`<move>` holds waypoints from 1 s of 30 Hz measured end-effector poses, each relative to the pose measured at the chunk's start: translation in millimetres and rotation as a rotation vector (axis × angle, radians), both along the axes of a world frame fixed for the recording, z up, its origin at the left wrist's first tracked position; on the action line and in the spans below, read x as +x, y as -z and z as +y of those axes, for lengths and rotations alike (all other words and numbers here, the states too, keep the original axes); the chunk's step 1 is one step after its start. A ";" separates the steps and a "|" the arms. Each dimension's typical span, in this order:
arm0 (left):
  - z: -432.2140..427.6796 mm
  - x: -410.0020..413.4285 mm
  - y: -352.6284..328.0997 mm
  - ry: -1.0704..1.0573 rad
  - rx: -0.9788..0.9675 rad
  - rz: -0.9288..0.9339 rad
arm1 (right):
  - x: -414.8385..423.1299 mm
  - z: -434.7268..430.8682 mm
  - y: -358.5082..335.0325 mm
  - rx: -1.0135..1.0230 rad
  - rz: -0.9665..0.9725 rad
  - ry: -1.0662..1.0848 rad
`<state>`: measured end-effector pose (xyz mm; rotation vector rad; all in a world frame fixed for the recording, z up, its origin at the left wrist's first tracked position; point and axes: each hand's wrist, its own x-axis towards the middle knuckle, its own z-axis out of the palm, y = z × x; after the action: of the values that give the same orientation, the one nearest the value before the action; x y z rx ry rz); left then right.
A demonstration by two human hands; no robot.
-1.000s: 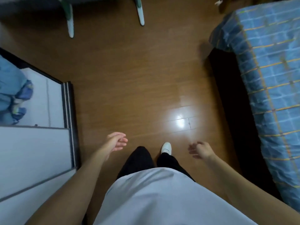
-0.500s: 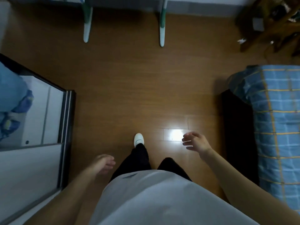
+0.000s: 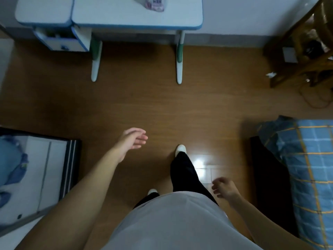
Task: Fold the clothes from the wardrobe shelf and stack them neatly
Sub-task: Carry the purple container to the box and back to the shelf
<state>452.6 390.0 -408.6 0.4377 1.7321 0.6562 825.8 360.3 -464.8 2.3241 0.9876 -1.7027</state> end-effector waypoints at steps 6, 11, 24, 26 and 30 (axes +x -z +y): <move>37.4 -24.7 20.0 -0.010 -0.236 0.015 | -79.7 197.0 -19.4 0.086 0.174 -0.155; 29.8 -51.9 31.9 -0.035 -0.389 0.029 | -153.3 316.7 -47.2 0.248 0.312 -0.170; 243.0 -200.3 44.7 -0.001 -0.261 -0.015 | -244.6 431.2 -40.2 0.165 0.127 -0.153; 304.6 -214.9 31.1 0.028 -0.176 0.035 | -250.0 438.5 -41.6 0.150 0.098 -0.137; 434.4 -228.6 1.9 0.024 0.083 0.189 | -257.9 458.0 -42.8 0.135 0.058 -0.118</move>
<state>224.0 824.3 -410.5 0.5931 1.8790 0.6898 567.9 818.3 -422.1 2.2551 1.2608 -1.7162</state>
